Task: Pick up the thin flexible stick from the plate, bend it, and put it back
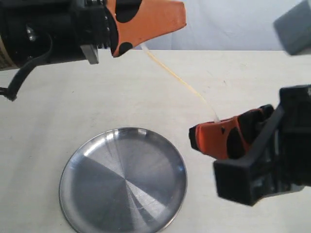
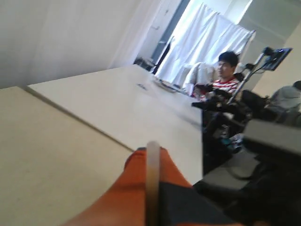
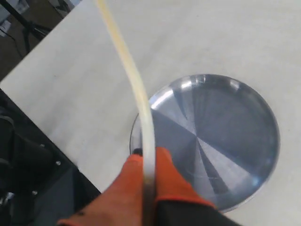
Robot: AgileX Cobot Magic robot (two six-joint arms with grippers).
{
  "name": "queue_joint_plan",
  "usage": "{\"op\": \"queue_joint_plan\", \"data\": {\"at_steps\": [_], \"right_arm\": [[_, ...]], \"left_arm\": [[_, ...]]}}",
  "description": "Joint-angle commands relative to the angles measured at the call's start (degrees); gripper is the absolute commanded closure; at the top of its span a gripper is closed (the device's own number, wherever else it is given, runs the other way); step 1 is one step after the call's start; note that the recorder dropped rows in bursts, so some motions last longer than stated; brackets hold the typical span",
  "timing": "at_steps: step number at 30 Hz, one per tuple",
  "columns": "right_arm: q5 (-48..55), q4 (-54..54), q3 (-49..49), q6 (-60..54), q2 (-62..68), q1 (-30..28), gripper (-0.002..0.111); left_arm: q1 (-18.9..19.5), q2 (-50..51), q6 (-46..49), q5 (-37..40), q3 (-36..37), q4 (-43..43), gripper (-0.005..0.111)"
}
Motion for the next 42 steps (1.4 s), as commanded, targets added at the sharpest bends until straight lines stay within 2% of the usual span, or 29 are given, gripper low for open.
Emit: {"op": "queue_joint_plan", "data": {"at_steps": [1,5,9,11,15,18,22,24,30,33,36,39,42], "right_arm": [[-3.79,-4.78,-2.55,-0.49,-4.8,-0.27,0.108],[0.88,-10.62,-2.8,2.43,-5.89,-0.27,0.109],[8.69,-6.76,-2.8,2.68,-2.59,-0.27,0.109],[6.2,-0.88,-2.8,-1.8,0.06,-0.27,0.109],[-8.11,13.68,-2.8,-15.54,4.71,-0.27,0.109],[-13.66,17.77,-2.8,-20.39,5.91,-0.27,0.109],[-11.6,17.65,-3.06,-20.17,3.44,-0.27,0.109],[-10.35,17.55,-3.49,-20.17,1.27,-0.27,0.109],[-8.44,11.54,-3.98,-16.55,-2.74,-0.27,0.109],[-1.0,4.94,-3.98,-9.77,-2.74,-0.27,0.109],[6.42,2.68,-3.98,-8.43,-1.49,-0.27,0.109],[9.6,3.27,-3.98,-8.43,0.74,-0.27,0.109],[7.93,5.47,-3.98,-8.57,3.82,-0.27,0.109]], "left_arm": [[-0.6,0.05,1.1,3.72,0.17,9.97,0.107],[-2.01,0.05,-2.1,-1.44,0.17,12.9,0.107],[-6.25,0.05,-1.01,-5.46,-0.44,3.42,0.107],[-8.17,0.05,2.59,-4.55,-1.86,-0.13,0.107],[-10.69,0.05,6.52,3.08,-4.75,0.14,0.107],[-11.01,0.05,7.44,8.36,-4.9,6.52,0.107],[-10.9,0.05,-1.77,14.13,-3.45,24.55,0.107],[-10.9,0.05,-5.78,15.16,-2.32,27.66,0.107],[-10.9,0.05,-6.73,11.21,-0.62,27.51,0.107],[-10.9,0.05,-6.5,6.36,-0.79,21.64,0.107],[-10.9,0.05,-4.16,2.63,-2.6,16.17,0.107],[-10.9,0.05,-0.33,2.69,-5.73,12.33,0.107],[-10.9,0.05,1.26,5.14,-8.32,11.67,0.107]]}}
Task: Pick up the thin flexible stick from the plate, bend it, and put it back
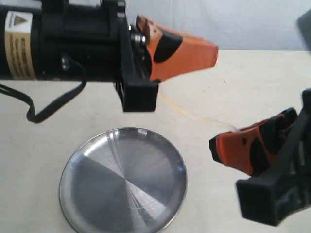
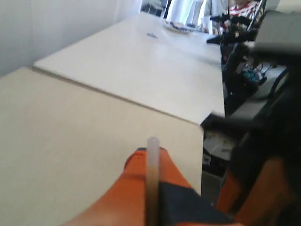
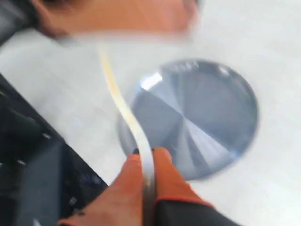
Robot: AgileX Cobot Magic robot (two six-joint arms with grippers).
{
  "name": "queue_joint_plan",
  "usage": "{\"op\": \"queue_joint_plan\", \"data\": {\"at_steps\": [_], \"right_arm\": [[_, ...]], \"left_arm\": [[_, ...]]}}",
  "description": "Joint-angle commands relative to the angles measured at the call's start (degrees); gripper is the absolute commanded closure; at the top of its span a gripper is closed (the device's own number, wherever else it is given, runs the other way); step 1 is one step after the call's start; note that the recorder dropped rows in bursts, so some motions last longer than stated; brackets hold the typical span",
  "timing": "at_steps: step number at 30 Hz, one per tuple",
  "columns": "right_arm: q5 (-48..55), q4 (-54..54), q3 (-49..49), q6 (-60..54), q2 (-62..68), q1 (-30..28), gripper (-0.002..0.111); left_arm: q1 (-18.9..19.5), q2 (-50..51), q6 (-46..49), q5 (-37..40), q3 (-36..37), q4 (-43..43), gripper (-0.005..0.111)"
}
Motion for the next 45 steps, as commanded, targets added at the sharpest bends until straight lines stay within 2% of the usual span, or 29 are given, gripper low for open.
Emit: {"op": "queue_joint_plan", "data": {"at_steps": [1,4,6,10,13,25,34,37,42,45], "right_arm": [[-3.89,0.4,-0.17,-0.29,5.06,-0.15,0.109],[-8.52,2.66,-0.17,-2.7,7.81,-0.15,0.109],[-9.32,3.11,-0.17,-3.49,8.65,-0.15,0.109],[-5.55,2.23,-0.17,-3.49,8.08,-0.15,0.109],[-1.82,1.03,-0.17,-3.49,7.24,-0.15,0.109],[4.82,-3.86,-0.17,-1.6,5.78,-0.15,0.109],[5.56,-4.97,-0.17,-0.94,5.23,-0.15,0.109],[3.13,-3.69,-0.17,-0.94,3.85,-0.15,0.109],[-7.78,-3.64,-0.17,-0.94,-2.85,-0.15,0.109],[-7.32,-7.51,-0.17,1.87,-5.74,-0.15,0.109]], "left_arm": [[-0.67,-0.51,2.23,-3.23,-4.0,-3.3,0.107],[-0.67,-0.51,3.85,-0.32,-4.44,-3.13,0.107],[-0.67,-0.51,4.36,1.81,-4.44,0.09,0.107],[-0.67,-0.51,-0.23,4.0,-4.44,8.02,0.107],[-0.67,-0.51,-2.89,3.99,-4.44,10.69,0.107],[-0.67,-0.51,-3.38,4.12,-4.44,10.96,0.107],[-0.67,-0.51,-3.13,8.56,-4.44,12.69,0.107],[-0.67,-0.51,-3.8,8.56,-4.44,12.69,0.107],[-0.67,-0.51,-3.58,8.9,-4.04,12.69,0.107],[-0.67,-0.51,-3.69,8.28,-2.86,12.69,0.107]]}}
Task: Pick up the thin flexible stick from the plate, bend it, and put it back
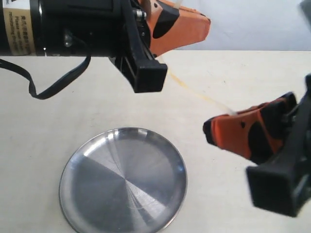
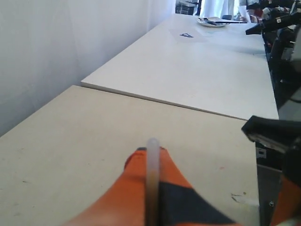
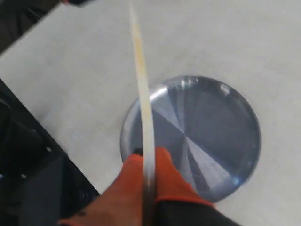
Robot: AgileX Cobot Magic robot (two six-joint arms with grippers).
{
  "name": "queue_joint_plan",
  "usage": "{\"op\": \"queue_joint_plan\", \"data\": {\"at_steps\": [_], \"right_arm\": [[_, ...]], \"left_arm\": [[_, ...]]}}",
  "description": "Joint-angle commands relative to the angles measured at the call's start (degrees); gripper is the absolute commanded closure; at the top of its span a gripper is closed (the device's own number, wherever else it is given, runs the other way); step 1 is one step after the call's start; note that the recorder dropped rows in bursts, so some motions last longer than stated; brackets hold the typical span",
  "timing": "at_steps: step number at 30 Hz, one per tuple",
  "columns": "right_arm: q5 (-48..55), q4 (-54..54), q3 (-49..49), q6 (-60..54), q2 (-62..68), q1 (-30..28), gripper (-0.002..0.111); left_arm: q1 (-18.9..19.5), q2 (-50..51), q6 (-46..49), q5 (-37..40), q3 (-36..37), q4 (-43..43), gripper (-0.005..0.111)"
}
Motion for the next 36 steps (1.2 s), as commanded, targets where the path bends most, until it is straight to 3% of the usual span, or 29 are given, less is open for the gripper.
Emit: {"op": "queue_joint_plan", "data": {"at_steps": [1,6,11,15,18,22,27,29,32,36], "right_arm": [[-1.23,-6.62,-0.27,4.45,-4.73,-0.15,0.109],[6.78,-11.11,-0.27,9.01,-5.0,-0.15,0.109],[5.62,-7.95,-0.27,9.01,-3.11,-0.15,0.109],[2.9,-2.75,-0.27,5.01,0.66,-0.15,0.109],[2.47,-2.11,-0.27,4.38,2.87,-0.15,0.109],[3.54,-2.47,-0.27,4.38,3.3,-0.15,0.109],[8.37,-2.87,-0.27,4.81,2.54,-0.15,0.109],[10.99,-3.6,-0.27,5.55,2.12,-0.15,0.109],[13.99,-4.67,-0.27,6.83,1.55,-0.15,0.109],[16.73,-7.32,-0.27,8.51,1.18,-0.15,0.109]], "left_arm": [[-0.08,-0.07,-0.42,-1.56,1.8,0.53,0.107],[-0.08,-0.07,-1.17,-8.52,1.93,0.53,0.107],[-0.08,-0.07,0.63,-8.96,1.93,-8.38,0.107],[-0.08,-0.07,8.53,-9.58,1.8,-16.47,0.107],[-0.08,-0.07,11.41,-8.79,1.19,-15.03,0.104],[-0.08,-0.07,11.31,-7.64,0.93,-12.13,0.084],[-0.08,-0.79,10.03,-3.88,0.79,-12.0,0.044],[-0.08,-2.02,9.63,-1.24,0.79,-11.84,0.037],[-0.08,-5.72,9.47,3.78,0.79,-8.61,0.039],[-0.08,-16.23,9.47,11.15,0.79,0.28,0.059]]}}
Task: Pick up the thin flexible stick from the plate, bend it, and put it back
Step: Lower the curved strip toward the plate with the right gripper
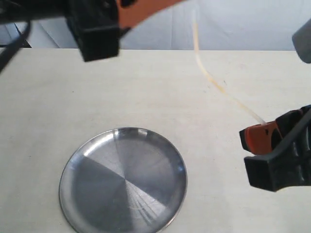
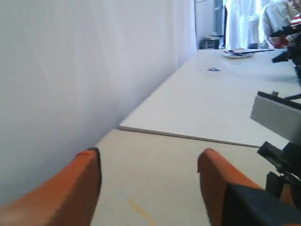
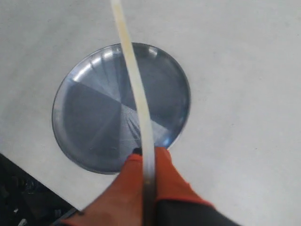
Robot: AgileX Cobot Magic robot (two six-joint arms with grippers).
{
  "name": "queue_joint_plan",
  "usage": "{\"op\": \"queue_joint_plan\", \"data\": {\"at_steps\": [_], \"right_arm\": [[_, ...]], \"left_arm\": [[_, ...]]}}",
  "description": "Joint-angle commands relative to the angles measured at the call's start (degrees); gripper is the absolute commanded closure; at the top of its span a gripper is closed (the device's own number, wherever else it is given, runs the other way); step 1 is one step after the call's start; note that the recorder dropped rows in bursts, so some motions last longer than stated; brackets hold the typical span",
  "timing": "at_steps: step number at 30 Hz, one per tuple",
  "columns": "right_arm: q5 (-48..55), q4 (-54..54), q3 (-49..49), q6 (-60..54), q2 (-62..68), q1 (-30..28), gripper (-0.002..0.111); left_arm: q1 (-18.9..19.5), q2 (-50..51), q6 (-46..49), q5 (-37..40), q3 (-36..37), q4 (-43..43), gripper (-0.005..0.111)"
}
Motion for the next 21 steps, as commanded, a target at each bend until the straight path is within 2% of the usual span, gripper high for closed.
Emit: {"op": "queue_joint_plan", "data": {"at_steps": [1,4,8,11,17,21], "right_arm": [[1.6,-2.93,-0.27,1.01,-0.28,-0.15,0.109],[0.82,-3.6,-0.27,1.01,-0.28,-0.15,0.109],[1.03,-4.33,-0.27,1.09,0.55,-0.15,0.109],[-0.51,-4.33,1.71,1.09,2.63,-0.15,0.109],[-11.03,-0.75,8.14,1.29,7.72,-0.15,0.109],[-16.66,-0.54,8.98,1.29,9.82,-0.15,0.109]], "left_arm": [[-0.28,-10.13,-0.94,5.37,-0.32,5.03,0.064],[-0.28,-15.36,-1.91,5.64,0.23,5.03,0.078],[-0.28,-22.54,-1.91,5.64,5.07,5.03,0.107],[-0.28,-26.14,-1.79,7.17,8.74,5.03,0.107],[-0.28,-29.15,-1.9,15.42,14.31,5.03,0.107],[-0.28,-29.39,-1.9,15.62,17.31,5.03,0.107]]}}
